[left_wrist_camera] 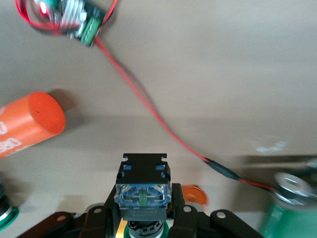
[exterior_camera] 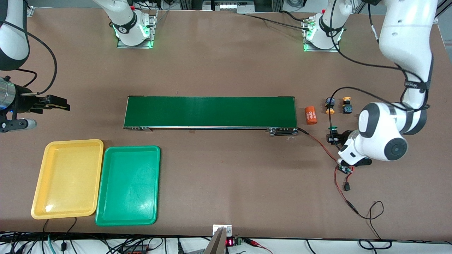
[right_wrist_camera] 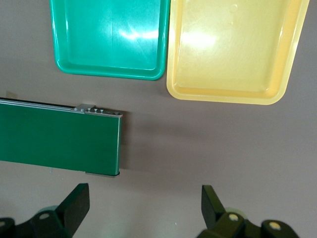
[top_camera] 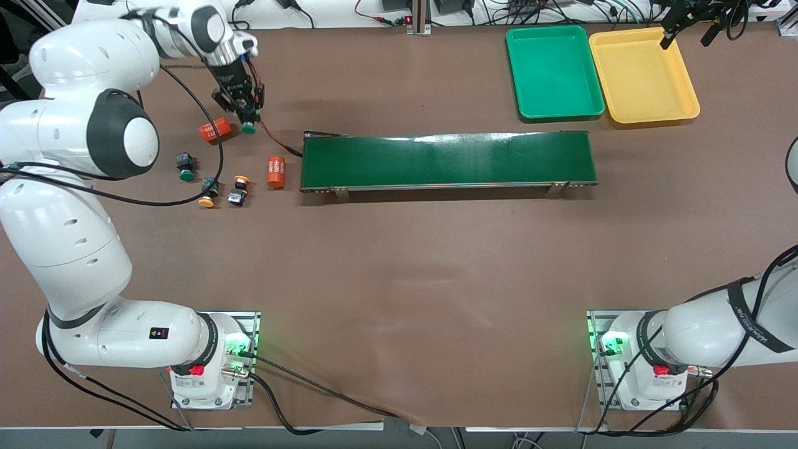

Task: Sort buttons by color to trays
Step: 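Carry the green button to the conveyor belt and release it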

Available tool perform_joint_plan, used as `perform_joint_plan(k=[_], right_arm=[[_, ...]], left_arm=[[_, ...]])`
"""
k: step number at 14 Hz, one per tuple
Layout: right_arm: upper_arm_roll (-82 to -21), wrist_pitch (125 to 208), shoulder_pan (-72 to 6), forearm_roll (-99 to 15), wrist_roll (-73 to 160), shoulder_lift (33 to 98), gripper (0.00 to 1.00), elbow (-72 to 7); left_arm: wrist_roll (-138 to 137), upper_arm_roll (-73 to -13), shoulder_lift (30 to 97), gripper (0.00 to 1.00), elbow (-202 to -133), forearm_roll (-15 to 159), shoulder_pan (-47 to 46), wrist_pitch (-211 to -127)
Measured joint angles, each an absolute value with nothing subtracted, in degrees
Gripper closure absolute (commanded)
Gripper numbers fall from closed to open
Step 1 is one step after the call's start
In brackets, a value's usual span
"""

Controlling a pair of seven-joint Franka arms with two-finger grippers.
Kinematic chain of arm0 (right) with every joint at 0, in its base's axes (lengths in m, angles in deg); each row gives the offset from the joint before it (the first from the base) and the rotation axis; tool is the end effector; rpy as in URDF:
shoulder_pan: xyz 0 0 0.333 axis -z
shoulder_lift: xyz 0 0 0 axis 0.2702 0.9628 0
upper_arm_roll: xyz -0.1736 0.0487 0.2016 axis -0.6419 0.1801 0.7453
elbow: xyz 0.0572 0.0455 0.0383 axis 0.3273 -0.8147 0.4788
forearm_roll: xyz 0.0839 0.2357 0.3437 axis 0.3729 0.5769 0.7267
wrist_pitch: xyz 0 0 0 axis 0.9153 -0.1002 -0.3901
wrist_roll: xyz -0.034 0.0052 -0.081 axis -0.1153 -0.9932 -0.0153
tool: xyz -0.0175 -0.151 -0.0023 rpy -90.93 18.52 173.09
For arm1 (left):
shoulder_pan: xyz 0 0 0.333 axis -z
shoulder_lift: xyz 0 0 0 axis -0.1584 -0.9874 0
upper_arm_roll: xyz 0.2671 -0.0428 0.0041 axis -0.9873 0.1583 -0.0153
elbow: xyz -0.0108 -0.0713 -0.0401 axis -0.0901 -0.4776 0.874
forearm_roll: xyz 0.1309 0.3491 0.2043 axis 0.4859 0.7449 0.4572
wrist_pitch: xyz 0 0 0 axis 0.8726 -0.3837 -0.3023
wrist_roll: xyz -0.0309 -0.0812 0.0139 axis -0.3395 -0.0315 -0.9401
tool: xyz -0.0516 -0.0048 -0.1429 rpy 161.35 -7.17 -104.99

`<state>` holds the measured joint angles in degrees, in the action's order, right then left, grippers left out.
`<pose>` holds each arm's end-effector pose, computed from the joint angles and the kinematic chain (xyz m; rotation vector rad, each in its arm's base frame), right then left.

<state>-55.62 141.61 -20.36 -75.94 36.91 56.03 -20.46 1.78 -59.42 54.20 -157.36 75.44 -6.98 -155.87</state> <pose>0.6295 -0.0412 0.4152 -3.0923 -0.1723 0.2681 0.6442 -0.0522 0.1712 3.0156 0.0791 -0.5377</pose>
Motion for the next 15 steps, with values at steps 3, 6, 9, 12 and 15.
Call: perform_joint_plan(k=[3, 6, 9, 12, 15], right_arm=[[-55.61, 141.49, -20.36, -75.91, 36.91, 56.29, 0.00, -20.46], [-55.61, 141.29, -20.36, -74.85, 36.91, 56.30, 0.00, -20.47], [-55.61, 140.50, -20.35, -74.62, 36.88, 56.31, 0.00, -20.52], [-55.63, 140.14, -20.30, -74.62, 36.40, 56.32, 0.00, -21.34], [-55.80, 140.20, -20.20, -74.61, 36.22, 55.99, 0.00, -23.17]], left_arm=[[1.67, -54.30, 57.18, 0.98, -156.92, 75.43, -6.81, -153.75], [1.06, -49.48, 57.07, 0.97, -158.43, 75.43, -6.48, -153.45], [0.00, -46.85, 57.71, 0.97, -161.91, 75.43, -6.43, -156.00], [-2.02, -45.24, 60.29, 0.97, -167.47, 75.43, -6.25, -160.38], [-7.84, -42.39, 62.49, 0.97, -172.89, 75.43, -5.90, -165.45]])
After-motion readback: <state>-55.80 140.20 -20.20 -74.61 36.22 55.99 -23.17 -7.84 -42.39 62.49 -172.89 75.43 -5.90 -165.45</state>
